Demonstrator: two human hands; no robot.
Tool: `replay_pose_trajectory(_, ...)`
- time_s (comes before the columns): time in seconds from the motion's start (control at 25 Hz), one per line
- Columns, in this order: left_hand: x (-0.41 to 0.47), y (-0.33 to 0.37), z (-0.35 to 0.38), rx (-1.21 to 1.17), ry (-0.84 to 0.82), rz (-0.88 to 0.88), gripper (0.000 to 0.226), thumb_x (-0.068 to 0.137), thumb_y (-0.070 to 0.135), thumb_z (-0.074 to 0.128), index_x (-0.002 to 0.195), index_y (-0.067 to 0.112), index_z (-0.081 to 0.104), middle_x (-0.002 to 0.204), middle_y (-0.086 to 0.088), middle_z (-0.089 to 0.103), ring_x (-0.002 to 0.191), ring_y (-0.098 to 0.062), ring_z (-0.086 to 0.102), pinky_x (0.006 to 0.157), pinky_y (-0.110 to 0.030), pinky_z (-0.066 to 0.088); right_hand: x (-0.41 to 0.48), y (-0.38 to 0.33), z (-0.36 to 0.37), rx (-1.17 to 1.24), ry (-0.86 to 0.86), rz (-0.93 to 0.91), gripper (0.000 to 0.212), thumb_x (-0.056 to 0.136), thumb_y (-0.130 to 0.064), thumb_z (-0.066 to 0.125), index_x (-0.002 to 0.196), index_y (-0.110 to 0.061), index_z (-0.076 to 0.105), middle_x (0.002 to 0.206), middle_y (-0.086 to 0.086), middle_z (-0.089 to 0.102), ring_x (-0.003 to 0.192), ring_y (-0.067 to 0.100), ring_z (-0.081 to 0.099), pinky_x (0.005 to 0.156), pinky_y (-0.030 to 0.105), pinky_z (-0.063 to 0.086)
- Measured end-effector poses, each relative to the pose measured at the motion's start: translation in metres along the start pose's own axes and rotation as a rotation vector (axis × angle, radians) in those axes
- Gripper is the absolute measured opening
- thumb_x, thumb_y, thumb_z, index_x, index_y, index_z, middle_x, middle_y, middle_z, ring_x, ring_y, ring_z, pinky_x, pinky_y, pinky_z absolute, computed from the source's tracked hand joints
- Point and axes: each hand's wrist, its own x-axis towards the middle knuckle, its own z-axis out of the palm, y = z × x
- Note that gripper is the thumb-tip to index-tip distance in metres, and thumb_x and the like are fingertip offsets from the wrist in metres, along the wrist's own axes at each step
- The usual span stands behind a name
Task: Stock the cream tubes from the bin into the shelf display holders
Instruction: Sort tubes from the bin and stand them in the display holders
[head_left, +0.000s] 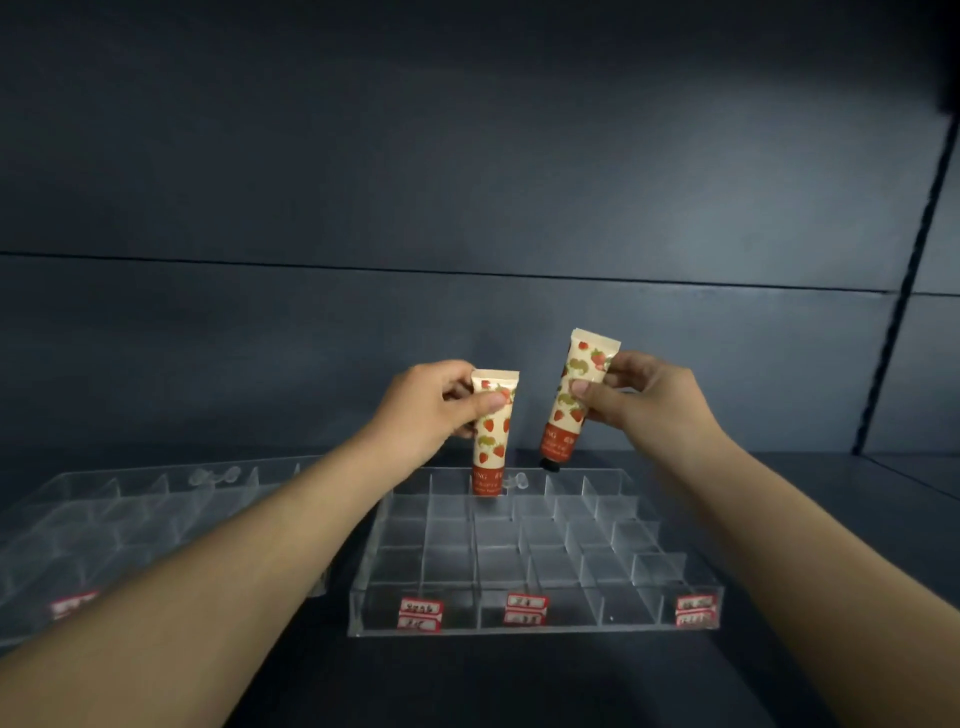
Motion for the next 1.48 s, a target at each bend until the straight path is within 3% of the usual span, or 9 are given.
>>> replay_pose_trajectory(0.08, -0.002, -0.001, 0.001, 0.02, -0.008, 0.007, 0.018, 0.082, 0.02, 0.066, 0.095, 0.007, 0.064, 0.091, -0.007, 0.069, 0.084, -0.017, 0.068, 0.074, -0.032, 0.059, -0.001, 0.0, 0.0, 0.007, -0.021, 0.003, 0.018, 0.082, -0.003, 0.068, 0.098, -0.009, 0.06, 0.072, -0.007, 0.061, 0.063, 0.004, 0.066, 0.066, 0.016, 0.057)
replay_pose_trajectory(0.24, -0.006, -0.002, 0.002, -0.049, -0.058, -0.039, 0.018, 0.084, 0.016, 0.065, 0.1, 0.01, 0.059, 0.095, -0.006, 0.069, 0.089, -0.016, 0.068, 0.078, -0.033, 0.058, -0.002, -0.001, 0.004, -0.02, -0.092, 0.012, 0.026, 0.082, -0.006, 0.068, 0.106, -0.006, 0.059, 0.087, 0.0, 0.064, 0.083, 0.015, 0.067, 0.076, 0.025, 0.057)
replay_pose_trajectory(0.36, -0.01, -0.003, 0.005, -0.052, -0.095, -0.064, 0.023, 0.082, 0.011, 0.068, 0.103, 0.013, 0.058, 0.093, -0.003, 0.067, 0.089, -0.016, 0.067, 0.077, -0.03, 0.057, -0.001, -0.005, 0.011, -0.038, -0.162, -0.016, 0.019, 0.082, -0.005, 0.068, 0.099, -0.011, 0.061, 0.094, 0.004, 0.063, 0.09, 0.019, 0.067, 0.079, 0.027, 0.057)
replay_pose_trajectory(0.52, -0.011, -0.003, 0.002, -0.062, -0.081, -0.106, 0.027, 0.08, 0.009, 0.07, 0.103, 0.014, 0.058, 0.099, -0.007, 0.065, 0.091, -0.019, 0.066, 0.077, -0.031, 0.057, -0.005, 0.005, 0.019, -0.288, -0.27, -0.036, 0.025, 0.083, -0.009, 0.068, 0.106, -0.013, 0.06, 0.094, -0.002, 0.064, 0.085, 0.009, 0.063, 0.072, 0.017, 0.052)
replay_pose_trajectory(0.72, -0.013, -0.002, 0.0, -0.024, -0.119, -0.132, 0.027, 0.079, 0.01, 0.071, 0.103, 0.014, 0.06, 0.105, -0.008, 0.065, 0.094, -0.019, 0.065, 0.081, -0.035, 0.057, -0.005, 0.004, 0.012, -0.47, -0.336, -0.022, 0.032, 0.078, -0.009, 0.073, 0.107, -0.013, 0.06, 0.095, -0.001, 0.065, 0.091, 0.016, 0.064, 0.083, 0.028, 0.053)
replay_pose_trajectory(0.96, -0.014, -0.006, -0.002, 0.099, -0.144, -0.127, 0.026, 0.075, 0.015, 0.075, 0.099, 0.018, 0.063, 0.104, -0.004, 0.067, 0.095, -0.017, 0.065, 0.089, -0.04, 0.054, -0.008, 0.007, 0.01, -0.488, -0.354, 0.023, 0.028, 0.079, -0.01, 0.073, 0.104, -0.012, 0.061, 0.093, -0.001, 0.066, 0.09, 0.014, 0.065, 0.082, 0.025, 0.053)
replay_pose_trajectory(1.16, -0.016, -0.007, -0.005, 0.087, -0.154, -0.125, 0.024, 0.074, 0.016, 0.076, 0.096, 0.016, 0.065, 0.099, -0.003, 0.069, 0.092, -0.016, 0.066, 0.088, -0.039, 0.055, -0.009, 0.007, 0.012, -0.522, -0.37, 0.038, 0.024, 0.08, -0.014, 0.071, 0.102, -0.013, 0.061, 0.089, -0.004, 0.065, 0.082, 0.006, 0.062, 0.066, 0.013, 0.048)
replay_pose_trajectory(1.48, -0.019, -0.003, -0.01, 0.079, -0.186, -0.156, 0.022, 0.072, 0.016, 0.077, 0.088, 0.021, 0.063, 0.097, -0.002, 0.069, 0.092, -0.014, 0.067, 0.086, -0.034, 0.055, -0.008, 0.008, 0.01, -0.538, -0.37, 0.065, 0.022, 0.082, -0.017, 0.069, 0.102, -0.011, 0.06, 0.095, 0.002, 0.067, 0.09, 0.016, 0.065, 0.082, 0.028, 0.053)
